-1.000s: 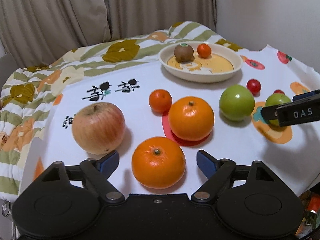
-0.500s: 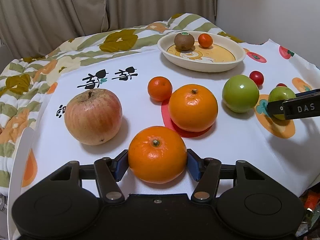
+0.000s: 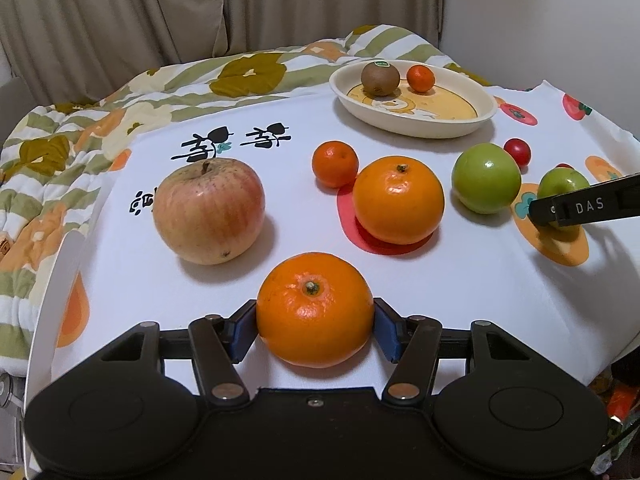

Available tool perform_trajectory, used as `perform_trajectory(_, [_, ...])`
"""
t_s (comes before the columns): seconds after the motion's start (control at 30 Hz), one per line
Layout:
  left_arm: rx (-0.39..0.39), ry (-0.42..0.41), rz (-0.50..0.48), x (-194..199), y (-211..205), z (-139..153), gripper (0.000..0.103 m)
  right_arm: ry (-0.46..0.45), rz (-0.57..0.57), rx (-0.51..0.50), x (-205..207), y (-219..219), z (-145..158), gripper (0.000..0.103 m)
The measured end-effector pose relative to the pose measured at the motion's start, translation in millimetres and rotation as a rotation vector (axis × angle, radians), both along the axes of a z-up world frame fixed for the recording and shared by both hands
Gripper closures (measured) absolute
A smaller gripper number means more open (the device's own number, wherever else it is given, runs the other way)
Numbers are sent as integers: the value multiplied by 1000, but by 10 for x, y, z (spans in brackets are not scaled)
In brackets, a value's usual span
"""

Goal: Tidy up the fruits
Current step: 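Grasp the large orange with the left tool while the right tool grasps a green apple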

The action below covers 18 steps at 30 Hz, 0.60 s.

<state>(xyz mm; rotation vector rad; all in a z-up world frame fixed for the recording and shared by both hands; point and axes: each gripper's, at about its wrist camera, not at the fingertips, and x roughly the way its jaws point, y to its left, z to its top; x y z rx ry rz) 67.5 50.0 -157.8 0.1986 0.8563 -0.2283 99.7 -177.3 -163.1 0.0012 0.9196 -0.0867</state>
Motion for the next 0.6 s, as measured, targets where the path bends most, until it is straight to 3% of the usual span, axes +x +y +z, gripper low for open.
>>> perform_trajectory(0.3, [-19, -15, 23, -30, 39, 184, 39, 16, -5, 28, -59, -56, 101, 33])
perform_trajectory(0.6, [-42, -41, 50, -75, -17, 546, 39, -10, 18, 37, -120, -139, 453, 34])
